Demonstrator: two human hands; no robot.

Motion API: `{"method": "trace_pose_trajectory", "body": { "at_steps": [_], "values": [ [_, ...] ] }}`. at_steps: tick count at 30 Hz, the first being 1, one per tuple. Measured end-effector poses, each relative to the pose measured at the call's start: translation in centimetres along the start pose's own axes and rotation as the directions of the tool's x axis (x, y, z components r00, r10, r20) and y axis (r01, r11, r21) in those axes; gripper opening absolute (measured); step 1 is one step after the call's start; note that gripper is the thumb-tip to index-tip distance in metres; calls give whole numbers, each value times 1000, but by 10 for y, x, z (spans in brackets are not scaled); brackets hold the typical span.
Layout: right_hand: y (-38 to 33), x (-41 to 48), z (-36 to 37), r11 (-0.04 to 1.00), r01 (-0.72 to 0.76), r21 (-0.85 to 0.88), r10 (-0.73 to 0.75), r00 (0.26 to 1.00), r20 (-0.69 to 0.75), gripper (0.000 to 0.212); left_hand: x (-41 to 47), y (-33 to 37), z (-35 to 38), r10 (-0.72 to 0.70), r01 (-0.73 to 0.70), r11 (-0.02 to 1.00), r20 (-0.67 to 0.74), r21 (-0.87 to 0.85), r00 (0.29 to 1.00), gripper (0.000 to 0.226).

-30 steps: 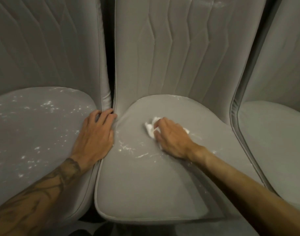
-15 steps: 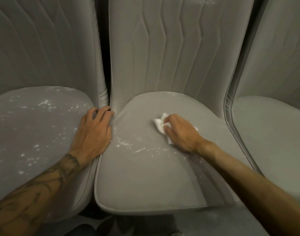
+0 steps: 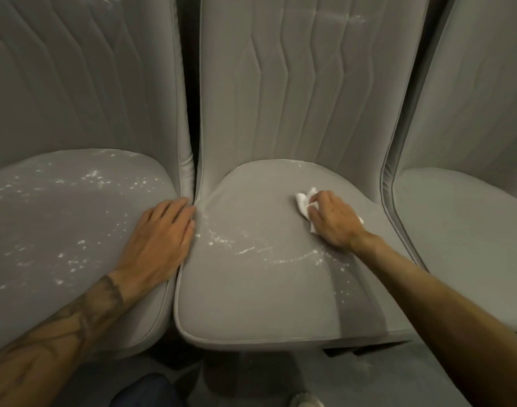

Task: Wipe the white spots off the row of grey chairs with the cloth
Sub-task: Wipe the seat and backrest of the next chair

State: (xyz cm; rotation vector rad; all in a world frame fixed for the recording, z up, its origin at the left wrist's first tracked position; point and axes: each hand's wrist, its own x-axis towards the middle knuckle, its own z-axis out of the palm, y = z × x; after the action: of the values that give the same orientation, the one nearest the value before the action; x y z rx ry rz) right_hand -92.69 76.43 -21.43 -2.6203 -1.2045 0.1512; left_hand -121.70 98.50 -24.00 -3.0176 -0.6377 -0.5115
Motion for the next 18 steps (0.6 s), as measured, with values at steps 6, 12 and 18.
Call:
{"method": "trace_pose_trajectory", "body": {
  "at_steps": [6,12,18],
  "values": [
    [-15,-41,22,969,244,43,-246,969,38,20,0,0,12,-3,3,1000,-30,9,1000,44],
    [36,2,-4,993,41,-107,-39,999,18,24,-1,-1,16,-10,11,999,-47,30,999,44],
    [27,-36,13,972,232,23,-233,971,57,19,0,-3,17,-24,26,999,-37,35,999,46]
  ]
}}
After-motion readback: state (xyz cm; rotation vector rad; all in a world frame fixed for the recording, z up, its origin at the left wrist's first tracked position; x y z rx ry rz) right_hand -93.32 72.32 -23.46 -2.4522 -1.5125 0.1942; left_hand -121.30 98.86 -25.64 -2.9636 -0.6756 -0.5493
